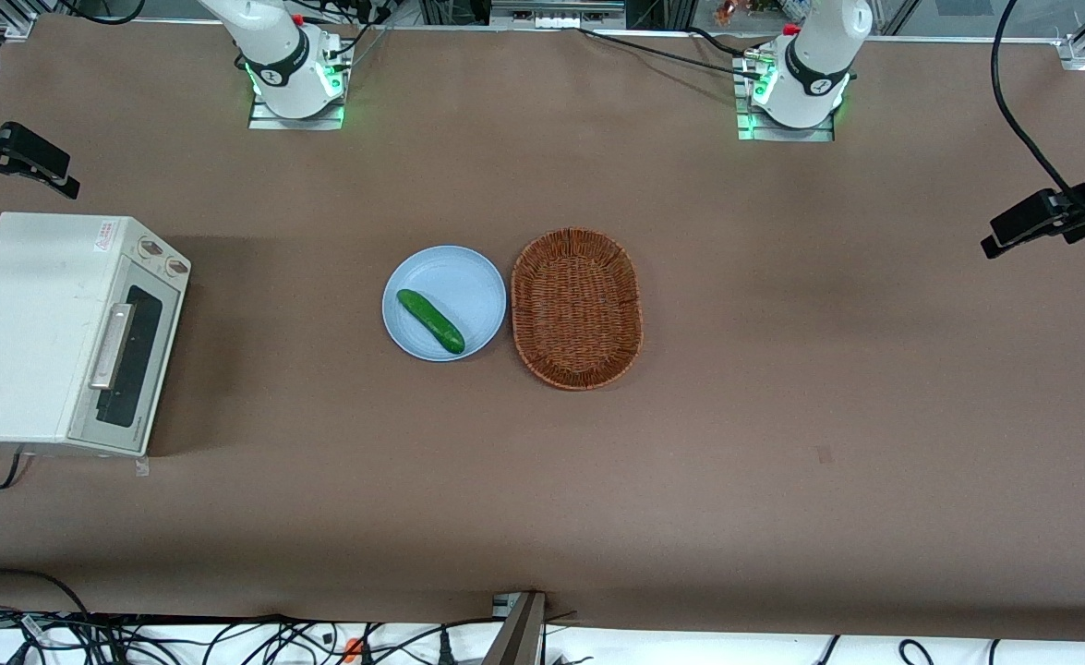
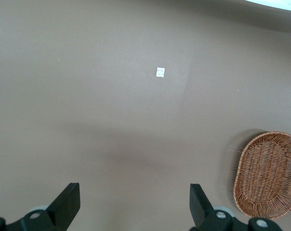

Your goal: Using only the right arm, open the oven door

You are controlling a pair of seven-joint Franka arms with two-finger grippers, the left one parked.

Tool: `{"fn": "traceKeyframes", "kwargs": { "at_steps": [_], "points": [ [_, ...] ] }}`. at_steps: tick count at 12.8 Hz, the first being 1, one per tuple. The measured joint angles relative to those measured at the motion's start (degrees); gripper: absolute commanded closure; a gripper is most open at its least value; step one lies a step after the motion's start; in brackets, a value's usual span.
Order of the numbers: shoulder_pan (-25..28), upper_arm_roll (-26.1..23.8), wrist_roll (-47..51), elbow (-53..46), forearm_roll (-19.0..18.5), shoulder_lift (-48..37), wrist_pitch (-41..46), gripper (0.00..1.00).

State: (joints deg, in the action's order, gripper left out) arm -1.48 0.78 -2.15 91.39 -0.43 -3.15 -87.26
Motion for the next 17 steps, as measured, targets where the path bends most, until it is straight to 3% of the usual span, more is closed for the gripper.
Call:
{"fn": "traceKeyframes", "kwargs": {
  "at_steps": [17],
  "points": [
    [0.1,-0.6,0.0,0.0,0.0,0.6,1.5,0.00]
  ]
}}
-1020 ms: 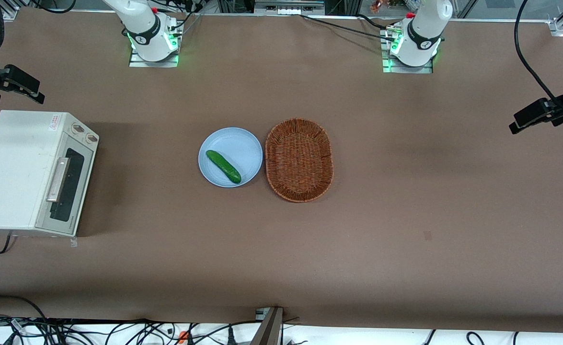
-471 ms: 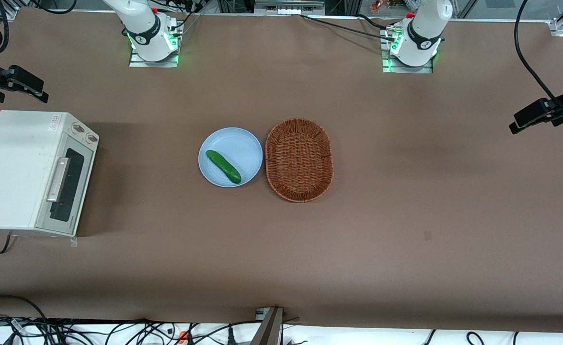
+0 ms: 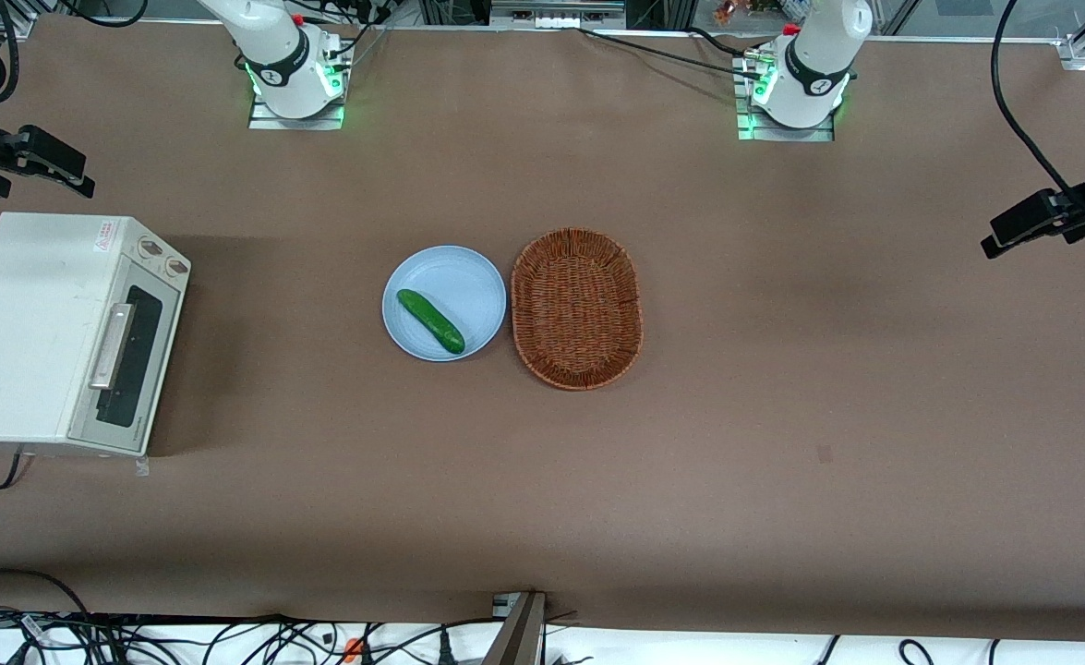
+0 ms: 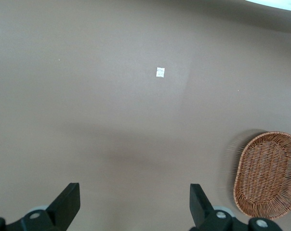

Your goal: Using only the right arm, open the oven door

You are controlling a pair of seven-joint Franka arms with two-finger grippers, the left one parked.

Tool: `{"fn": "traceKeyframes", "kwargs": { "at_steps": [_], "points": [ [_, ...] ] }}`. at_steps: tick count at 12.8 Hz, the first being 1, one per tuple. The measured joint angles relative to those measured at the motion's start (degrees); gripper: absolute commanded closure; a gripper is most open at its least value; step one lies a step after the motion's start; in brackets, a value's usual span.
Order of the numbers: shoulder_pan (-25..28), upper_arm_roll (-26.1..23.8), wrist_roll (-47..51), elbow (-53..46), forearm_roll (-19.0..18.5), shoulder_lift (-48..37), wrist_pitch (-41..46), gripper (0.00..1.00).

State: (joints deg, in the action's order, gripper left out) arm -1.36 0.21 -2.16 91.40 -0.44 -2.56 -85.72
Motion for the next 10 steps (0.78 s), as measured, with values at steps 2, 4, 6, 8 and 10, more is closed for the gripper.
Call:
{"fn": "traceKeyframes", "kwargs": {
  "at_steps": [2,4,6,8,10],
  "points": [
    [0.0,0.0,0.0,0.0,0.0,0.0,0.0,0.00],
    [0.1,0.0,0.0,0.0,0.0,0.0,0.2,0.00],
    [0.4,-0.2,0.0,0.2,0.0,0.8,1.7,0.04],
    [1.3,-0.2,0.0,0.6,0.0,3.3,2.5,0.14],
    [2.6,-0.3,0.0,0.8,-0.4,6.7,2.5,0.30]
  ]
}}
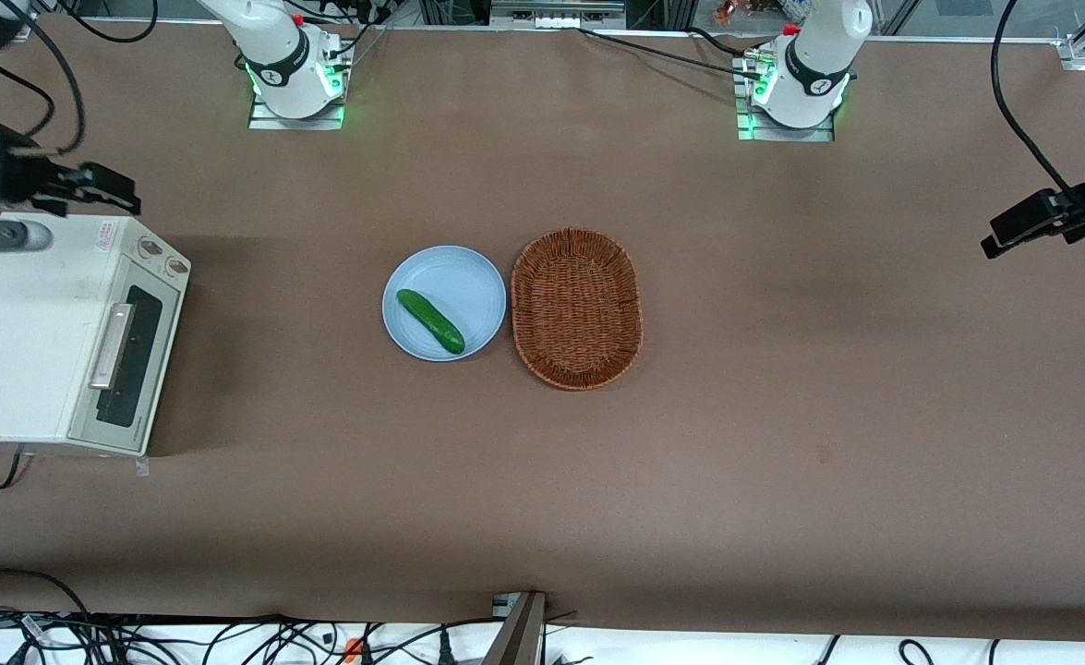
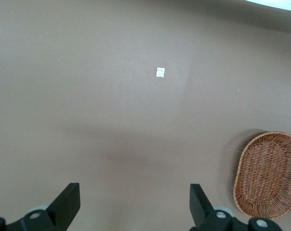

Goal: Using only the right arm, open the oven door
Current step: 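Move the right gripper down to the toaster oven door handle, then hook the right gripper onto the silver door handle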

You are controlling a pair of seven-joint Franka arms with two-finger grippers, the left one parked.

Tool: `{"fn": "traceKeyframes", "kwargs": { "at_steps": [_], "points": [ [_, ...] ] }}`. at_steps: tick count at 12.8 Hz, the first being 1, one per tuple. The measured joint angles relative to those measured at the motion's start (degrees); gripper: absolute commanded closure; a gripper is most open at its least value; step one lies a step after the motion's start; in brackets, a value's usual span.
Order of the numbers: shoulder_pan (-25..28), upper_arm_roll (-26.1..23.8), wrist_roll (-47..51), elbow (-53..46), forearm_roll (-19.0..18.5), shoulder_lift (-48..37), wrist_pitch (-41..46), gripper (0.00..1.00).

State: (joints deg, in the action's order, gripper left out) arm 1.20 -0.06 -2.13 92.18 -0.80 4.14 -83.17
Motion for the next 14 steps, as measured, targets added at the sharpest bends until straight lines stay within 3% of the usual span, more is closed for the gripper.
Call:
{"fn": "traceKeyframes", "kwargs": {
  "at_steps": [3,6,8,14],
  "points": [
    [3.3,0.0,0.2,0.0,-6.6,5.2,-0.4,0.66],
    [6.5,-0.1,2.4,0.0,-13.4,10.0,-1.9,0.92],
    [7.4,-0.1,2.6,-0.1,-17.4,12.8,-3.1,1.00],
    [10.3,-0.1,3.3,-0.1,-30.9,19.9,-5.0,1.00]
  ]
}}
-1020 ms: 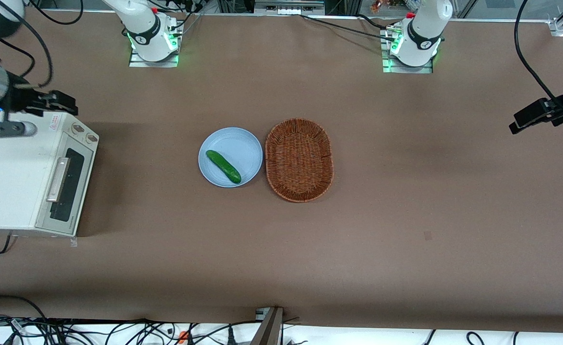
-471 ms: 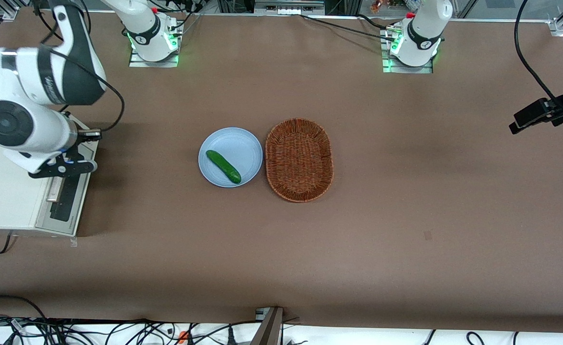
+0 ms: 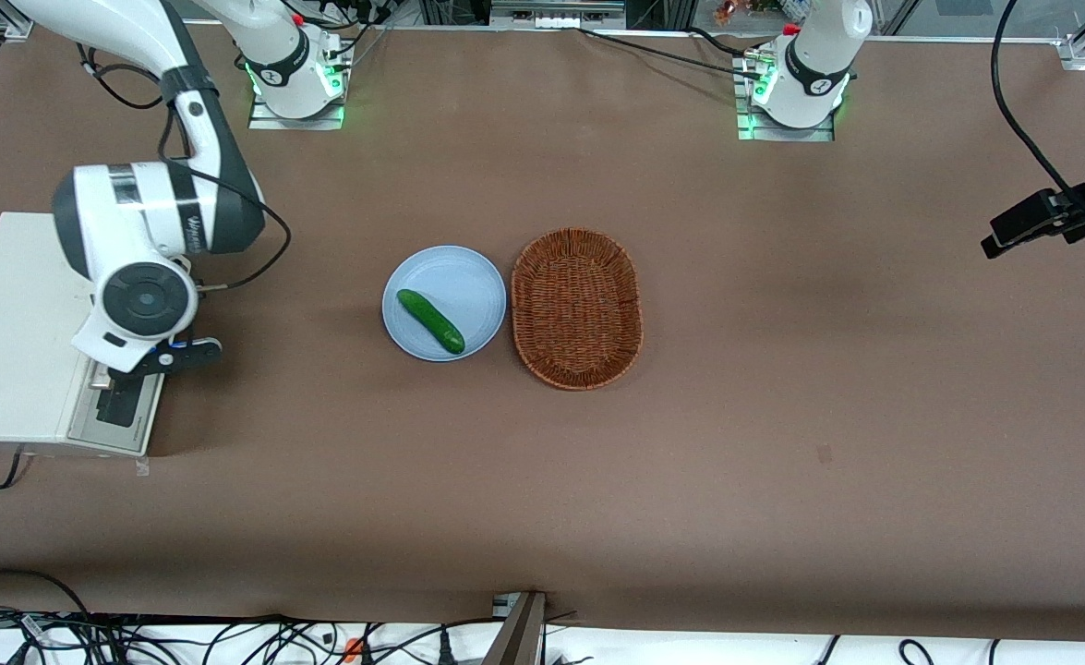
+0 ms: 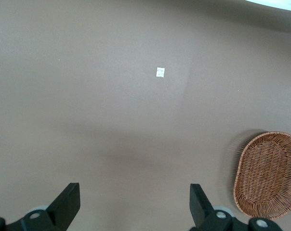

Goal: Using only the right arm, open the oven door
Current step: 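Hook the right gripper onto the silver door handle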

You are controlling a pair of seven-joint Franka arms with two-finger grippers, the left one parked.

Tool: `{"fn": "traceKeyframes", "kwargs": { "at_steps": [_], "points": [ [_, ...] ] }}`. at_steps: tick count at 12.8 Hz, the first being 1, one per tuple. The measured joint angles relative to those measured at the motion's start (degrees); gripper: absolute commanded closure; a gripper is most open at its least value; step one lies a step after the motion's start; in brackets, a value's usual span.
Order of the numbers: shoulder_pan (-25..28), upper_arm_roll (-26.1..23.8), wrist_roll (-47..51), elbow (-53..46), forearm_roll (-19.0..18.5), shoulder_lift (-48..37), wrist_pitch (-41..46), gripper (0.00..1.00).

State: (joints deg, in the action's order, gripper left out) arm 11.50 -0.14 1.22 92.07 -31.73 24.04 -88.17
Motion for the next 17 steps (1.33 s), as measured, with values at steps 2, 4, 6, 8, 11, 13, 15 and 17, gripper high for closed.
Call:
{"fn": "traceKeyframes", "kwargs": {
  "at_steps": [2,4,6,8,11,13,15,17],
  "points": [
    [0.4,0.0,1.0,0.0,-2.3,1.8,-0.4,1.00],
    [0.4,0.2,1.0,0.0,-5.1,3.1,-0.5,1.00],
    [0.0,0.4,1.0,0.0,-6.9,3.4,-0.5,1.00],
    [-0.7,0.7,0.8,0.0,-8.4,3.4,-0.5,1.00],
    [-3.2,0.8,0.1,0.0,-9.2,3.8,-2.2,1.00],
    [-4.5,0.9,-0.1,0.0,-9.3,4.6,-3.9,1.00],
    [-4.8,0.9,-0.1,0.0,-9.3,5.5,-4.5,1.00],
    [-4.7,0.9,-0.1,0.0,-9.3,5.8,-4.9,1.00]
  ]
}}
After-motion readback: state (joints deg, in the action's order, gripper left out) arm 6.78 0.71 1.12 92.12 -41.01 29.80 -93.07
